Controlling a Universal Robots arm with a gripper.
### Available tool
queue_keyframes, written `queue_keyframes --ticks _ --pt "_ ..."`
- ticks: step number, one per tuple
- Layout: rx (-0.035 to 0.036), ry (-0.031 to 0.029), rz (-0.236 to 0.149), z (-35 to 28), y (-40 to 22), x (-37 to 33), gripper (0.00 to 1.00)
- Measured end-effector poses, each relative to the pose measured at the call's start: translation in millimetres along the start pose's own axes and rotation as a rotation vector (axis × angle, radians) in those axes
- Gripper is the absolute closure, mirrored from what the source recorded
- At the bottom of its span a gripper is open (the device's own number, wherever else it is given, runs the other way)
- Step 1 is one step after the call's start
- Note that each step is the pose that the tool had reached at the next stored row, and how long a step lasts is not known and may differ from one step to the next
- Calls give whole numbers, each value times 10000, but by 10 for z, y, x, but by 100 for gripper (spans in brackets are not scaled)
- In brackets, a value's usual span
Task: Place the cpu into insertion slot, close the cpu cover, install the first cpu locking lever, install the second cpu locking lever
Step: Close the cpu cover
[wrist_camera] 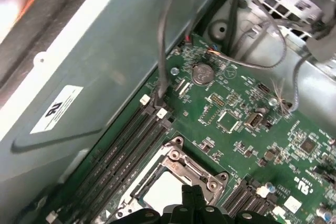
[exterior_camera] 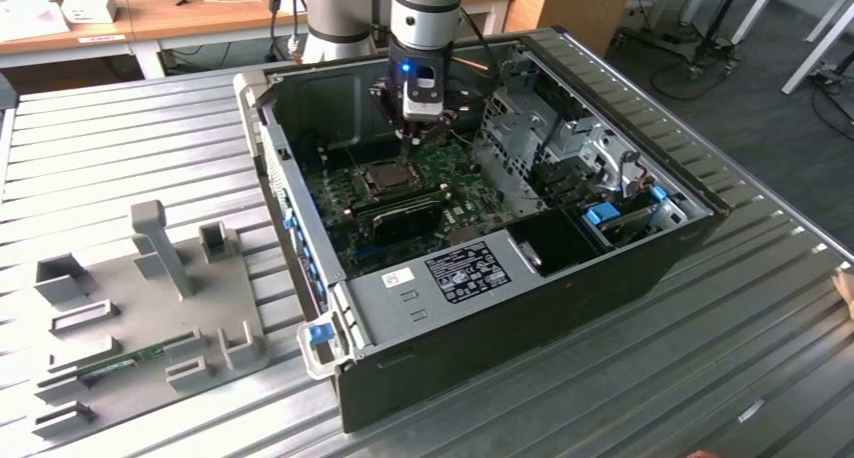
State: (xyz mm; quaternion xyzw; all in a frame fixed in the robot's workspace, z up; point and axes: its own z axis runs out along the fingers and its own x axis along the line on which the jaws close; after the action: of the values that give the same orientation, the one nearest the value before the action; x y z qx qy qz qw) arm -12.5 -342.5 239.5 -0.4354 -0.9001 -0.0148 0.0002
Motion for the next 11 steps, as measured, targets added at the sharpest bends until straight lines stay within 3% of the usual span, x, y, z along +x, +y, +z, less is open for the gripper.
queue_keyframes --ticks 11 --pt "19 41 -1657 0 0 0 90"
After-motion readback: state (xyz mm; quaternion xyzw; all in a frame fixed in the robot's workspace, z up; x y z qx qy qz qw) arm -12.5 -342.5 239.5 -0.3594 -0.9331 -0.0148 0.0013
